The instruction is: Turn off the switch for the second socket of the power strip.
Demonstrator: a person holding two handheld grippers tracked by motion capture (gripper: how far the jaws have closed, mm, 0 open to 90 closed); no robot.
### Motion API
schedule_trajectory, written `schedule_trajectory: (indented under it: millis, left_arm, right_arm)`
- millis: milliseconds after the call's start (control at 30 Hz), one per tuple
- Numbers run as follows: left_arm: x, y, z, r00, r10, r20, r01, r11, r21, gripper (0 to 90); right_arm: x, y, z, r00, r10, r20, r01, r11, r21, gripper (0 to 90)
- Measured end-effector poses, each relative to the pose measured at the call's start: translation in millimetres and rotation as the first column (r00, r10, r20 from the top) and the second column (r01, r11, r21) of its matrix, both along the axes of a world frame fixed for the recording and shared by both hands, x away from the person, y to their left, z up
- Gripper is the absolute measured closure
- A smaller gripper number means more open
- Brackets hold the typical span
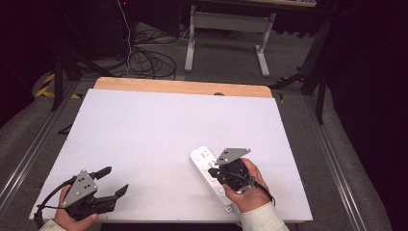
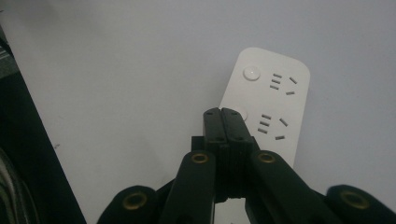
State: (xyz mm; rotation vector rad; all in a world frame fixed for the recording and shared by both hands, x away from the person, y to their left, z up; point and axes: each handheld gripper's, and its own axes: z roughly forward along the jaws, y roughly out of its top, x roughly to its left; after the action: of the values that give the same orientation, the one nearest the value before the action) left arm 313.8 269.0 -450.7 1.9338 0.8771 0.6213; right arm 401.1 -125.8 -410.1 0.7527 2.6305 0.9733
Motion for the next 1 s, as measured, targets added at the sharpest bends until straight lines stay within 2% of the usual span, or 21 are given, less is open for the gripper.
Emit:
schedule_trajectory:
  millis: [300, 367, 400, 700, 767, 867, 1000]
  left_arm:
    - [0.2, 0.0, 0.0, 1.0, 0.001, 0.0, -0.001, 1.0, -0.001, 24.3]
    - [0.3, -0.1, -0.1, 1.0, 0.001, 0.0, -0.001, 1.0, -0.001, 24.3]
    - [0.3, -0.2, -0.1, 1.0, 0.0, 0.0, 0.0, 1.0, -0.001, 24.3]
    - [0.3, -0.1, -0.1, 1.0, 0.0, 0.0, 0.0, 1.0, -0.002, 24.3]
    - [0.3, 0.2, 0.1, 1.0, 0.001, 0.002, -0.001, 1.0, -0.004, 24.3]
    - [0.2, 0.3, 0.2, 1.0, 0.003, 0.002, -0.003, 1.0, -0.005, 24.3]
    - [0.2, 0.6, 0.4, 1.0, 0.002, 0.003, -0.002, 1.0, -0.003, 24.3]
  right_arm:
    - [-1.7, -2.4, 4.4, 0.9999, 0.001, 0.016, -0.001, 1.0, 0.01, 90.0]
    - [-2.9, -2.9, 5.9, 0.9995, 0.005, 0.03, -0.006, 1.0, 0.016, 90.0]
    - [-4.9, -3.3, 8.2, 0.9985, 0.008, 0.055, -0.009, 0.999, 0.033, 90.0]
    - [-7.2, -3.6, 11.0, 0.9978, 0.02, 0.063, -0.023, 0.999, 0.043, 90.0]
    - [-6.8, -4.6, 11.2, 0.9968, 0.018, 0.078, -0.022, 0.998, 0.05, 80.0]
    - [-6.4, -7.8, 13.1, 0.9959, 0.01, 0.09, -0.018, 0.996, 0.091, 65.7]
    - [-9.8, -13.6, 18.0, 0.995, 0.029, 0.096, -0.043, 0.987, 0.155, 54.3]
